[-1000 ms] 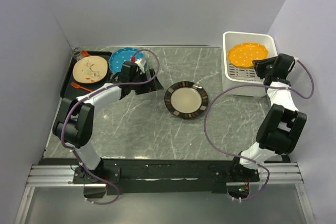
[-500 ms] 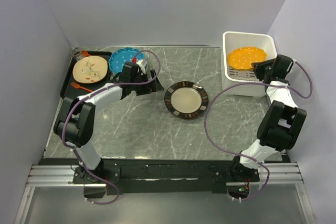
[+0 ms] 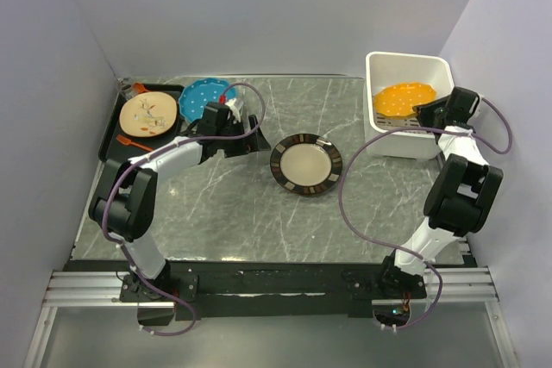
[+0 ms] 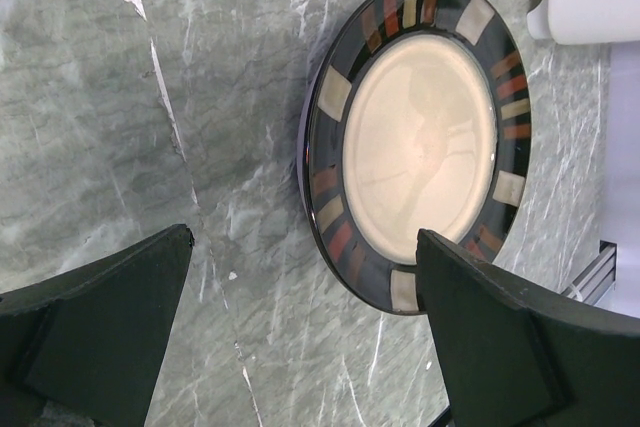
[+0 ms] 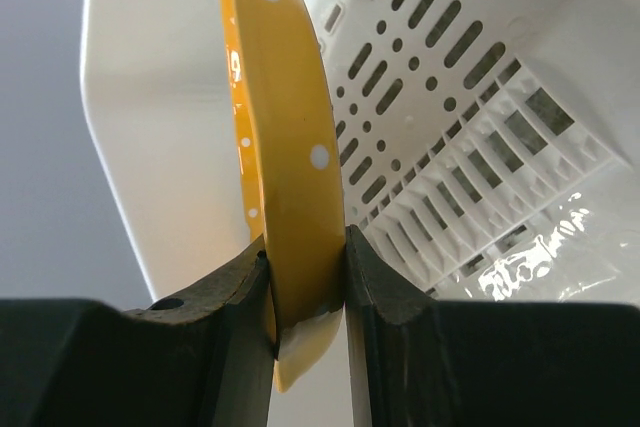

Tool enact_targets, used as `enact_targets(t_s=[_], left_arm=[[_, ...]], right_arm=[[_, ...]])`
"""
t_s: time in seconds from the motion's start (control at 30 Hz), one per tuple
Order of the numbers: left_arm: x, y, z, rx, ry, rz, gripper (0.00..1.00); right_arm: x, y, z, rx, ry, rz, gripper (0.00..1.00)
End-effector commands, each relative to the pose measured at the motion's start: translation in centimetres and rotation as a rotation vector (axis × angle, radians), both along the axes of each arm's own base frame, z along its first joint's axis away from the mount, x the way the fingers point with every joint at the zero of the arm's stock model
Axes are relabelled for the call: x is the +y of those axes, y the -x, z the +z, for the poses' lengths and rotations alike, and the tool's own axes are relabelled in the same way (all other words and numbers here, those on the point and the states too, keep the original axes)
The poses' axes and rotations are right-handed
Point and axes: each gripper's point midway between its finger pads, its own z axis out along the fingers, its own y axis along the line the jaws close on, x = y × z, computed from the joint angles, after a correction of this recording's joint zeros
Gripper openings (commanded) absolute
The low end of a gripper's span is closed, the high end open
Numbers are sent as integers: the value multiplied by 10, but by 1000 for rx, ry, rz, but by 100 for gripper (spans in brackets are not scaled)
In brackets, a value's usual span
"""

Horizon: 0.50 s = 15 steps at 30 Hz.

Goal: Place the plates into the plastic bin on the countertop
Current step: Place the plate in the plastic bin.

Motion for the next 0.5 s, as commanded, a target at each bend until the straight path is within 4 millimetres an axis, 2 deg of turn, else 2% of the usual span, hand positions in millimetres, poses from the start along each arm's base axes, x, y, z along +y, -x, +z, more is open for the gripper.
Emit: enact_targets(t_s=[0.0,0.37,0.47], left_arm=[[-9,-6,13,-41,10,-32,99],[-12,-4,12,-36,6,-39,99],[-12,-4,13,-39,2,-40,99]], right_arm=[[-10,-30,66,-198,73,21,0],[-14,-39,31,-85,76,56,0],[-12,-42,24,-63,71,84,4]])
